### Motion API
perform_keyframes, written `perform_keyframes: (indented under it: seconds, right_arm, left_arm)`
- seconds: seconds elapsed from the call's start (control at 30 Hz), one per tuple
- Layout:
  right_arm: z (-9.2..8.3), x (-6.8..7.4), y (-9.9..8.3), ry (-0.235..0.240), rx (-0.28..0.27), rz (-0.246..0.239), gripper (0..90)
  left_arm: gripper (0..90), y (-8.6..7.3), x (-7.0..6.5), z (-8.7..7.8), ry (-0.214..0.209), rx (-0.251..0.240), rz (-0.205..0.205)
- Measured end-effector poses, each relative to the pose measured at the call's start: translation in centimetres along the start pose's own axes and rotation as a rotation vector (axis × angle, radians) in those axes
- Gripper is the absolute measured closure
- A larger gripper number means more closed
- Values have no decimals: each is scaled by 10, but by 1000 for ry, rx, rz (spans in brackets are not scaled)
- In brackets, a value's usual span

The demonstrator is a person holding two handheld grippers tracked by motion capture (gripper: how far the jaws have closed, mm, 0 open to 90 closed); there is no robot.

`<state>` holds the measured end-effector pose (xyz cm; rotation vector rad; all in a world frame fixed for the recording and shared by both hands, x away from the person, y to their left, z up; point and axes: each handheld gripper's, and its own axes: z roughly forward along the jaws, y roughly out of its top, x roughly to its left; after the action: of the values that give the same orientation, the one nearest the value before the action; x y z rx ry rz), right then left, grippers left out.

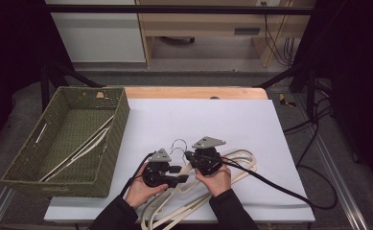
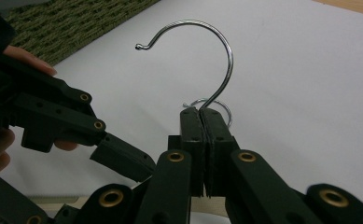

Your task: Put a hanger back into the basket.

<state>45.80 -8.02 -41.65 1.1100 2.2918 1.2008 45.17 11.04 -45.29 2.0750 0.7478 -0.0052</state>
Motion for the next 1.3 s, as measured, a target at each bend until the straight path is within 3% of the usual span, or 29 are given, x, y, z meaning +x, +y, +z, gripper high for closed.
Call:
perform_keyframes:
  seconds: [0.17, 0.4, 0.6, 0.97, 1.3]
  right_arm:
    - [-4, 2, 0, 8, -10, -3, 892]
    - [-10, 3, 0, 0, -19, -12, 891]
    - [-19, 3, 0, 6, -29, -25, 871]
    - [-44, 4, -8, 59, -87, -59, 654]
    - [-73, 1, -21, 77, -154, -68, 405]
  left_arm:
    - [608, 2, -3, 4, -29, 14, -9]
    - [733, 4, -11, 5, -28, 22, -24]
    - [759, 5, -17, 3, -23, 9, -60]
    - [807, 7, -31, -3, -39, -44, -112]
    - [855, 8, -52, -10, -58, -92, -90]
